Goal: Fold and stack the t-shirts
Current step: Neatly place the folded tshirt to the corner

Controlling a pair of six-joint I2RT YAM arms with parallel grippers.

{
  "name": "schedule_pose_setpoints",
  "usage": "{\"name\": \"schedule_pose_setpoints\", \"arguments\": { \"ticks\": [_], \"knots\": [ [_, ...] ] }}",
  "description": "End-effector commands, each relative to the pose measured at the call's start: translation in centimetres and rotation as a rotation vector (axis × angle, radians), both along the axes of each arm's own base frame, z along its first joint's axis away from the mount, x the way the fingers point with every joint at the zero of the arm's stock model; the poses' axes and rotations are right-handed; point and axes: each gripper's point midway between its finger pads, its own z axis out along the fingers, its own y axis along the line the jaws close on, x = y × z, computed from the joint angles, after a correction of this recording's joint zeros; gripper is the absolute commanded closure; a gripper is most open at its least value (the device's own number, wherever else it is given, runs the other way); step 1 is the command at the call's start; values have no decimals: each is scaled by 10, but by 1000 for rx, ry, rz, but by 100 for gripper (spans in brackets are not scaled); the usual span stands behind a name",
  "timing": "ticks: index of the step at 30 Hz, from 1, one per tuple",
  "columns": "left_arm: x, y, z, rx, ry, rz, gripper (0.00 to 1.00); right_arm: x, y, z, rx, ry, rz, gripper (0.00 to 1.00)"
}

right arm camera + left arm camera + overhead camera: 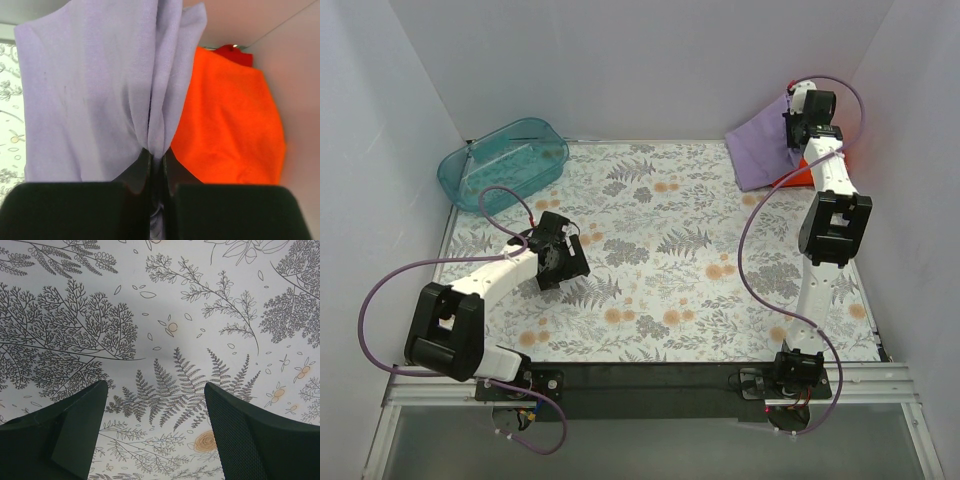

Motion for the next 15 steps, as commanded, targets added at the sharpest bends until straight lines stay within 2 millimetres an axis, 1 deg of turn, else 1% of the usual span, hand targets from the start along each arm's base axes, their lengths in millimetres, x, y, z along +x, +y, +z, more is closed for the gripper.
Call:
{"name": "schedule_pose_setpoints", "arguments": {
  "ticks": [1, 2, 4, 9, 15],
  "knots": [
    [-6, -1, -1, -10, 18, -8, 23, 22, -31, 79, -82, -225, -50, 98],
    [-6, -2, -2, -11, 23, -9, 23, 22, -38, 76, -83, -225, -66, 97],
    [-6, -2, -2, -13, 24, -10, 23, 21, -45, 74, -87, -222, -84, 98],
    [-6, -3, -5, -12, 38, -13, 23, 21, -56, 81, -96, -245, -98, 98],
    [-8, -4, -7, -16, 53, -21, 23, 21, -79, 75, -156, -238, -124, 98]
  ]
}}
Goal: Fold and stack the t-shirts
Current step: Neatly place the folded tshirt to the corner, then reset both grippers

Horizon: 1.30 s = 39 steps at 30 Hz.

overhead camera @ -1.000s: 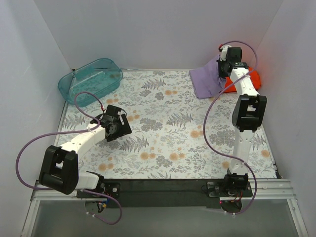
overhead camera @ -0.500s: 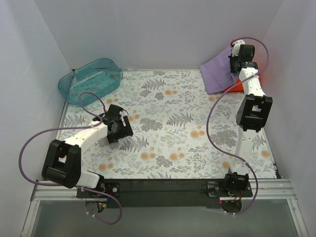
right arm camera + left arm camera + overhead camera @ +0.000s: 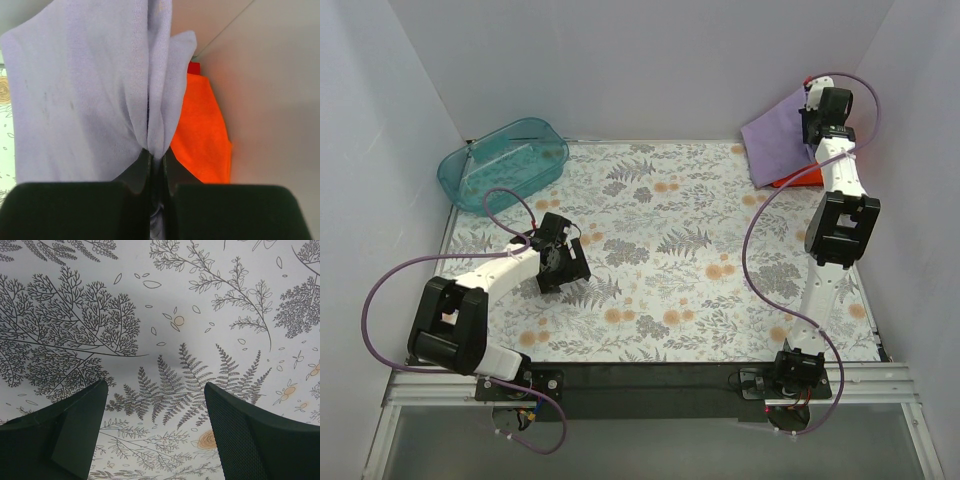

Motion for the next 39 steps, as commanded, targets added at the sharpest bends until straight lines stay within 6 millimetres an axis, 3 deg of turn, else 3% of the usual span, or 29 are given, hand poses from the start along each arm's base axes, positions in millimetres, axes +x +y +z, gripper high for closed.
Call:
{"name": "schedule_pose_setpoints", "arguments": {
  "ticks": [1, 9, 14, 17, 18, 23, 24, 27, 32, 33, 35, 36, 38, 39],
  "knots": [
    [0, -3, 3, -13, 2, -12, 23, 13, -34, 52, -99, -155, -52, 98],
    [1, -7, 1, -26, 19, -20, 23, 6, -68, 48, -168, -148, -150, 97],
    [1, -7, 0, -25, 25, -19, 23, 7, -79, 42, -204, -166, -195, 92],
    [0, -7, -3, -23, 32, -17, 23, 7, -83, 30, -213, -157, -223, 72],
    [0, -7, -3, -23, 32, -17, 23, 6, -87, 30, -218, -164, -245, 57],
    [-2, -13, -2, -55, 41, -29, 23, -4, -88, 38, -224, -174, -317, 25],
    [-1, -14, 0, -62, 35, -31, 23, -8, -87, 52, -230, -191, -325, 14],
    [4, -16, 10, -75, 0, -33, 23, -14, -74, 84, -232, -252, -323, 13],
    [7, -17, 35, -98, -77, -33, 23, -38, -29, 135, -184, -329, -259, 13],
    [6, -16, 40, -101, -88, -32, 22, -54, -19, 153, -174, -352, -251, 12],
    [9, -15, 61, -115, -156, -28, 22, -69, 6, 166, -160, -366, -228, 11],
    [7, -13, 67, -113, -168, -25, 21, -91, 13, 198, -155, -419, -240, 9],
    [11, -8, 94, -109, -262, -9, 21, -113, 36, 198, -133, -403, -219, 7],
    [9, -6, 102, -112, -284, -5, 20, -139, 41, 221, -88, -440, -227, 6]
  ]
}}
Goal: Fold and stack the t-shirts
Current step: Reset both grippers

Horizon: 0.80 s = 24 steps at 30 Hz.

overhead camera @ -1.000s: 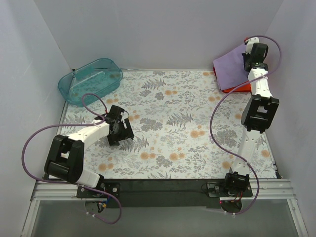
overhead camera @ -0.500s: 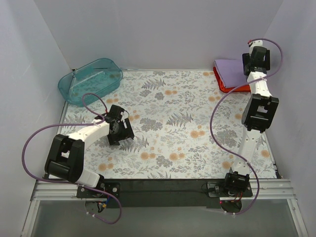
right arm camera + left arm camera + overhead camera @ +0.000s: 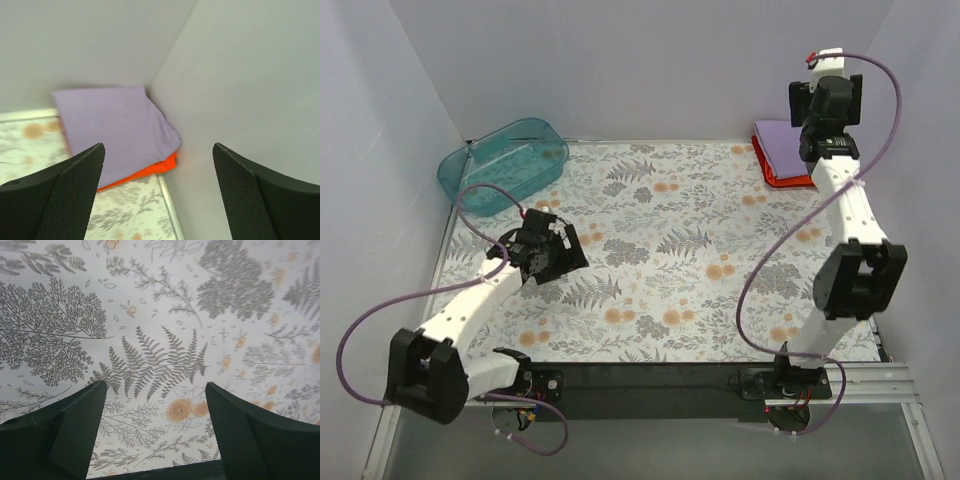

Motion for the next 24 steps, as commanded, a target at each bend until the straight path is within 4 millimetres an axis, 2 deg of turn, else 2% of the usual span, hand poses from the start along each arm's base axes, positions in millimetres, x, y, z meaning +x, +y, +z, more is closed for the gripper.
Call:
{"name": "schedule_pose_setpoints", "arguments": {
  "ticks": [1, 2, 3, 4, 5, 6, 7, 8, 9, 10, 11, 12, 14, 17, 18, 19, 20, 21, 24],
  "knots": [
    [8, 6, 54, -20, -166, 30, 20, -63, 37, 69, 104, -158, 28, 6],
    [6, 7, 69, -35, -220, 34, 20, -76, 43, 70, 144, -161, 51, 2],
    [4, 9, 75, -38, -237, 39, 19, -104, 56, 87, 221, -198, 106, 2],
    [4, 10, 82, -44, -258, 54, 18, -119, 60, 90, 258, -213, 119, 2],
    [1, 14, 97, -54, -299, 68, 18, -131, 68, 68, 296, -171, 148, 2],
    [0, 15, 103, -62, -318, 78, 18, -161, 71, 84, 325, -214, 167, 2],
    [-2, 17, 111, -70, -340, 95, 17, -175, 74, 79, 329, -202, 182, 2],
    [-4, 19, 120, -76, -366, 107, 17, -188, 76, 64, 363, -181, 178, 2],
    [-8, 25, 131, -79, -411, 127, 17, -214, 78, 77, 370, -228, 200, 2],
    [-10, 29, 135, -74, -431, 139, 17, -228, 80, 72, 380, -213, 212, 2],
    [-12, 33, 142, -72, -458, 154, 17, -239, 81, 57, 385, -190, 216, 2],
    [-18, 43, 152, -61, -501, 185, 17, -264, 82, 71, 386, -252, 235, 2],
    [-24, 53, 158, -44, -534, 217, 17, -295, 87, 63, 390, -286, 274, 2],
    [-34, 69, 173, -28, -600, 272, 17, -317, 104, 50, 388, -300, 366, 2],
    [-38, 73, 176, -22, -611, 283, 17, -327, 109, 39, 393, -300, 399, 2],
    [-43, 78, 182, -25, -644, 302, 16, -333, 110, 29, 406, -284, 402, 2],
    [-46, 81, 184, -22, -661, 311, 17, -343, 110, 28, 407, -306, 407, 2],
    [-49, 84, 184, -27, -670, 325, 16, -344, 110, 11, 413, -277, 401, 2],
    [-57, 91, 198, -66, -750, 363, 16, -358, 105, -2, 421, -293, 377, 2]
  ]
}}
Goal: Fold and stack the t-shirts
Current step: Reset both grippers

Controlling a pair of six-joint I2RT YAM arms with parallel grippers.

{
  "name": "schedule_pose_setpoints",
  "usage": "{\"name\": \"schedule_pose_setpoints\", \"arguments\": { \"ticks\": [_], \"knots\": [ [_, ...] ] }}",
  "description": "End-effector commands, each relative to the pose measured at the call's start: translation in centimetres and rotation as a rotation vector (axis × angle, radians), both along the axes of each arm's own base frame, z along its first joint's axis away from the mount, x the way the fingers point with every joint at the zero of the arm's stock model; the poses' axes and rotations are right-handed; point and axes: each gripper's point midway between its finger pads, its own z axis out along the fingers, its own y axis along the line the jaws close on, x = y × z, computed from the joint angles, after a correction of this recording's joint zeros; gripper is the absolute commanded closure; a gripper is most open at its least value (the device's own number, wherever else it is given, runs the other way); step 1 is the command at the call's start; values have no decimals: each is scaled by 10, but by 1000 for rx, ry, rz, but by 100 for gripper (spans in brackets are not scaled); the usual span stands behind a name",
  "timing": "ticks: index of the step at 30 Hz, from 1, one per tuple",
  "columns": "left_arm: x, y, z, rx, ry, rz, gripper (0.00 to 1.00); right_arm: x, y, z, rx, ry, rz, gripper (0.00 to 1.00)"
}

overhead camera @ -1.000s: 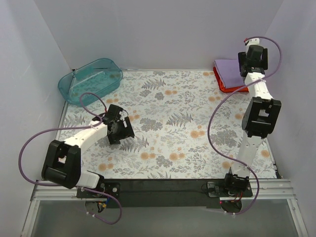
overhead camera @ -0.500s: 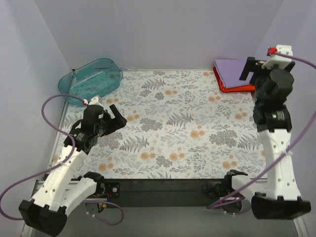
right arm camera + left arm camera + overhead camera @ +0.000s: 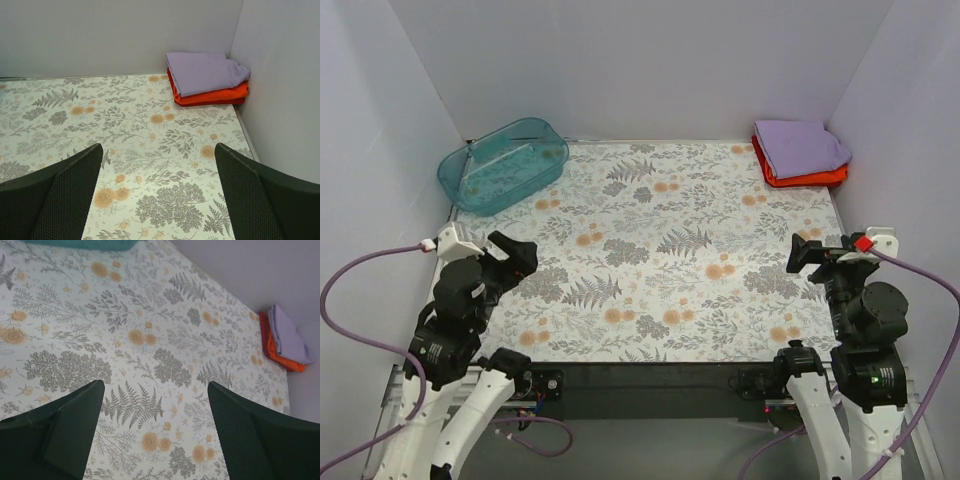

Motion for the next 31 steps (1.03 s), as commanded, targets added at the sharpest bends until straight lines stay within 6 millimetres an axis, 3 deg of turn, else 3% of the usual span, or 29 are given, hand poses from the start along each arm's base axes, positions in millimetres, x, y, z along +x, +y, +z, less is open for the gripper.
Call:
{"name": "schedule_pose_setpoints", "arguments": {
  "ticks": [1, 2, 7, 17, 31],
  "knots": [
    [-7, 14, 6, -16, -63, 70, 16, -7, 0, -25, 23, 34, 0, 2],
    [-10, 14, 14, -42, -119, 60, 16, -11, -1, -25, 25, 16, -3, 2],
    [-12, 13, 8, -68, -180, 56, 16, -14, -2, -41, 37, 26, -12, 2],
    [-6, 15, -22, -75, -175, 79, 5, -10, -1, -53, 39, 45, -12, 2],
    [1, 16, -34, -50, -211, 83, 2, -1, 0, -65, 31, 95, -15, 2]
  ]
}}
